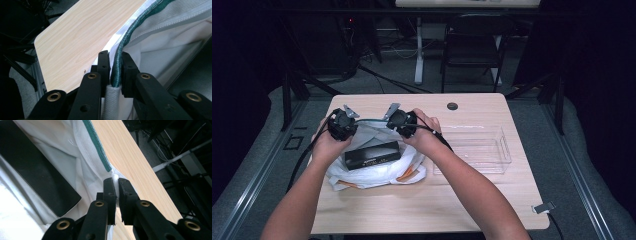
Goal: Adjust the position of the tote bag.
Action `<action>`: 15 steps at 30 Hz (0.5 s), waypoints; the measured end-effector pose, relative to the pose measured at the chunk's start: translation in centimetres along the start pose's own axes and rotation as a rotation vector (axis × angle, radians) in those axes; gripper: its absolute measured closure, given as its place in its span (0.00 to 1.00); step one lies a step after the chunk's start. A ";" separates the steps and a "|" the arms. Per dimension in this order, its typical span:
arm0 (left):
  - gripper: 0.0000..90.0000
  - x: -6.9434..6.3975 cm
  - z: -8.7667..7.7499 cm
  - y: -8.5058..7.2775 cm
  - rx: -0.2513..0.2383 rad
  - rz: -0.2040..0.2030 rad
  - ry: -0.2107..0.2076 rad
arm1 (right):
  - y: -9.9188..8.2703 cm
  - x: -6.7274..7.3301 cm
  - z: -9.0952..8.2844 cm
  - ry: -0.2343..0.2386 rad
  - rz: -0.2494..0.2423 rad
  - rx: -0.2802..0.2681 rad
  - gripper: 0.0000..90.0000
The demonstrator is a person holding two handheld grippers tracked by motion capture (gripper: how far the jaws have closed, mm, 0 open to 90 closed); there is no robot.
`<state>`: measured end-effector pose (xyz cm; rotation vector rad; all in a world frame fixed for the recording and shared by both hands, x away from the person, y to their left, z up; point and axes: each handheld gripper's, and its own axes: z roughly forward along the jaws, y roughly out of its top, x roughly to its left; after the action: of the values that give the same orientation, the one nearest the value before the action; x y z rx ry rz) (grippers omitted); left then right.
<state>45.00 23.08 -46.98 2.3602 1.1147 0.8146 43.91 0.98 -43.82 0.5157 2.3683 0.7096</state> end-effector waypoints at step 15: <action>0.89 -0.3 1.2 0.2 0.028 -0.007 -0.017 | -0.3 -0.5 1.6 -0.013 0.021 0.050 0.94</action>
<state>45.76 22.63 -47.86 2.3798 1.1340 0.7804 45.29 1.07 -44.81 0.5659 2.3772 0.6560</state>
